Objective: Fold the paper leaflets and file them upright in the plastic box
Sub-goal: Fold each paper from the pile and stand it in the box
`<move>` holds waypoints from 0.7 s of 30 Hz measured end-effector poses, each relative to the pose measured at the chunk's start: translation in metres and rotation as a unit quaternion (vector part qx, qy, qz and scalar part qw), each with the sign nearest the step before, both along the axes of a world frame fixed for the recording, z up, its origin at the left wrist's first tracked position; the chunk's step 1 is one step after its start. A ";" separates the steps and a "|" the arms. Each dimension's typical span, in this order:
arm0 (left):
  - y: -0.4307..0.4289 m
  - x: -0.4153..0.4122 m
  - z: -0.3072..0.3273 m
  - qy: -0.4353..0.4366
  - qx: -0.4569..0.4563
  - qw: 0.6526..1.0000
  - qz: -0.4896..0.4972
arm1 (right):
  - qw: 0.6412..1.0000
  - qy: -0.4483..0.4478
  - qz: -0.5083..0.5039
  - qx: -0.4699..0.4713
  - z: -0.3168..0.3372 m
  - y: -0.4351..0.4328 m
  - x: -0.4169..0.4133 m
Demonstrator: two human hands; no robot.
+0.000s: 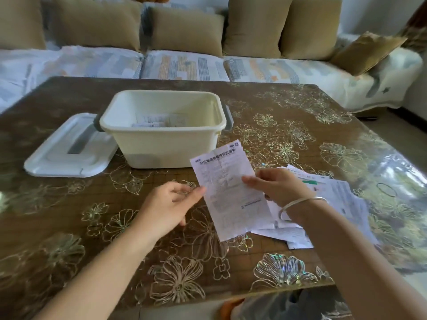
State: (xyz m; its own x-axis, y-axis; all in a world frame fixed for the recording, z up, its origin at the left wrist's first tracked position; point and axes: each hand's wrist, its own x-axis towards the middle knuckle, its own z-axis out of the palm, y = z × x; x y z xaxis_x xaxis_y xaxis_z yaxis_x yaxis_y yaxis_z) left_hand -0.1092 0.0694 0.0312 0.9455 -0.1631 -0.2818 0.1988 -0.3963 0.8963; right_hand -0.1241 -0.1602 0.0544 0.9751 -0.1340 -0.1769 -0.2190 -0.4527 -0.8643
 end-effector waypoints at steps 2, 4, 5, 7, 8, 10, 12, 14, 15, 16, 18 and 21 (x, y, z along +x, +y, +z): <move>0.010 0.002 0.009 0.088 -0.117 0.989 -0.015 | 0.997 -0.013 -0.004 0.077 -0.002 0.015 0.000; 0.018 0.000 0.013 0.097 -0.185 0.978 -0.010 | 0.992 -0.029 0.008 0.126 -0.004 0.032 -0.001; 0.023 0.000 0.014 0.076 -0.190 0.979 0.004 | 0.989 -0.041 0.015 0.140 -0.004 0.040 -0.002; 0.033 -0.002 0.013 0.003 -0.173 0.984 0.032 | 0.987 -0.078 0.033 0.136 -0.003 0.051 -0.003; 0.040 -0.003 0.013 -0.040 -0.161 0.985 0.037 | 0.986 -0.103 0.044 0.120 -0.003 0.055 -0.003; 0.051 -0.007 0.013 -0.122 -0.128 0.984 0.026 | 0.983 -0.157 0.067 0.067 -0.004 0.059 -0.004; 0.059 -0.012 0.011 -0.185 -0.084 0.979 0.012 | 0.971 -0.228 0.067 -0.005 -0.008 0.065 -0.005; 0.064 -0.018 0.004 -0.232 -0.032 0.972 -0.008 | 0.949 -0.297 0.065 -0.081 -0.020 0.068 -0.010; 0.066 -0.021 0.000 -0.252 -0.002 0.967 -0.022 | 0.938 -0.317 0.067 -0.123 -0.029 0.068 -0.013; 0.069 -0.025 -0.007 -0.270 0.024 0.962 -0.036 | 0.932 -0.318 0.072 -0.157 -0.037 0.068 -0.017; 0.074 -0.031 -0.022 -0.288 0.058 0.955 -0.051 | 0.936 -0.275 0.090 -0.202 -0.052 0.067 -0.027; 0.078 -0.037 -0.045 -0.320 0.125 0.938 -0.041 | 0.933 -0.231 0.111 -0.252 -0.066 0.065 -0.038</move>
